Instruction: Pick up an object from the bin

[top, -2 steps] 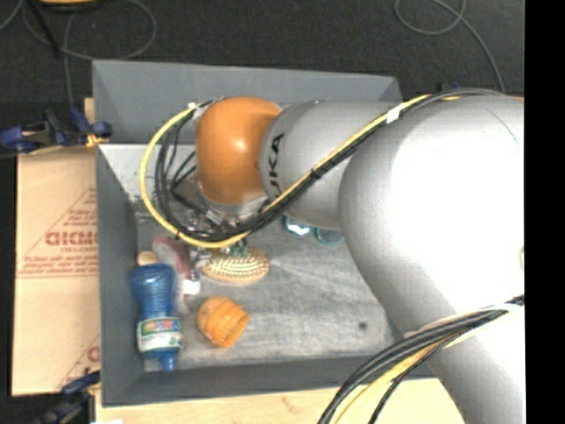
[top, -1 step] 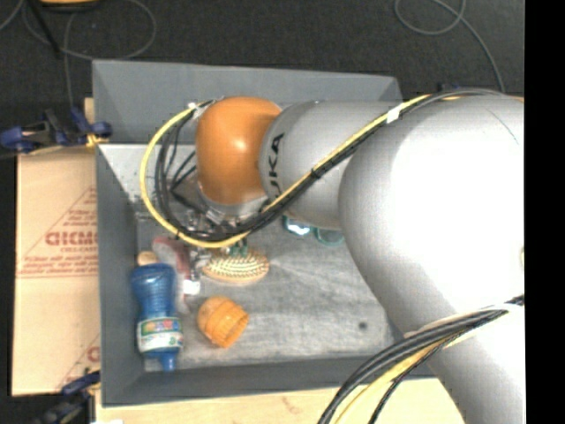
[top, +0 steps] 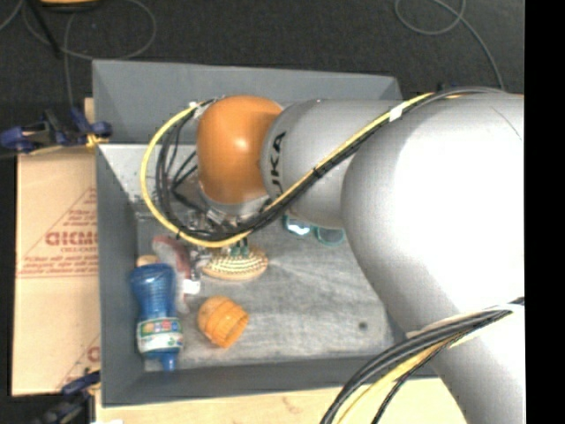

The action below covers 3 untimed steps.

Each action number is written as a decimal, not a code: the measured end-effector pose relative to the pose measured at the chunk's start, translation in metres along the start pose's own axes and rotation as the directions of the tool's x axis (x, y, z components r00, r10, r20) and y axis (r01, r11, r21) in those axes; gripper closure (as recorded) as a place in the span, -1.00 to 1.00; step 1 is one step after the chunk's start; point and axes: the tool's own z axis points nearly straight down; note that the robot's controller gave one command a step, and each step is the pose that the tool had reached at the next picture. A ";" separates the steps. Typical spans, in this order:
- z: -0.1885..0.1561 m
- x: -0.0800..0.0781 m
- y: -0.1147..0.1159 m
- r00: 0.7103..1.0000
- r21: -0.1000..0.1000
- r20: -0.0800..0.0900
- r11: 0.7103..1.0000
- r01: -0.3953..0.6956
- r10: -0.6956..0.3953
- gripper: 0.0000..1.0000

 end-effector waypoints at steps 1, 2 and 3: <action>-0.020 0.002 0.001 1.000 -0.004 -0.008 1.000 0.000 0.000 1.00; -0.042 0.000 0.001 1.000 -0.006 -0.002 1.000 0.000 0.000 1.00; -0.057 -0.001 0.001 1.000 -0.007 0.004 1.000 0.000 0.000 1.00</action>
Offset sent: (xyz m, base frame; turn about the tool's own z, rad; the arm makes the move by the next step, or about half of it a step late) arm 0.0000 -0.0001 0.0387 0.0000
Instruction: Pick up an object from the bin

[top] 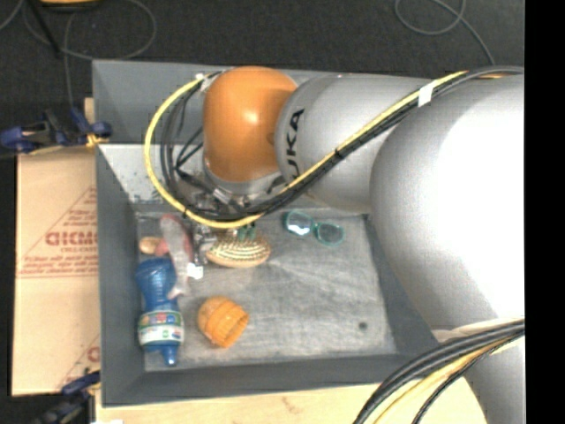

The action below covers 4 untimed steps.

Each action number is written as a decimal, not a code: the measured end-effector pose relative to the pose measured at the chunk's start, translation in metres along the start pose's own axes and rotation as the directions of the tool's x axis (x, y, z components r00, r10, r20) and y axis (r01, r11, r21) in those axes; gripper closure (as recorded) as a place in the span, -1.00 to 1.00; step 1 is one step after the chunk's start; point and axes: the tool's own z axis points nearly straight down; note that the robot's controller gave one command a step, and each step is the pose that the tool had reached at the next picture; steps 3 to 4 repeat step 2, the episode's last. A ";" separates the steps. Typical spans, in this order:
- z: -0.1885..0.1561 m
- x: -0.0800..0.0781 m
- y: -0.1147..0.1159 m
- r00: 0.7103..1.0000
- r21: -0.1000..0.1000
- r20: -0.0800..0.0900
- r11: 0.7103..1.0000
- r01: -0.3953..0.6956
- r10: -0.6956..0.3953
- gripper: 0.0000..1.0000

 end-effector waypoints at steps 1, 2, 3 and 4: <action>-0.010 0.001 0.000 1.000 0.000 -0.003 1.000 -0.001 0.001 1.00; -0.023 0.001 -0.001 1.000 0.000 -0.004 1.000 -0.001 0.001 1.00; -0.023 0.001 -0.001 1.000 0.000 -0.004 1.000 -0.001 0.001 1.00; -0.023 0.001 -0.001 1.000 0.000 -0.004 1.000 -0.001 0.001 1.00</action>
Offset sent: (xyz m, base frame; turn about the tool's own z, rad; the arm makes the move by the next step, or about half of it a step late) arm 0.0000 -0.0001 0.0035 0.0000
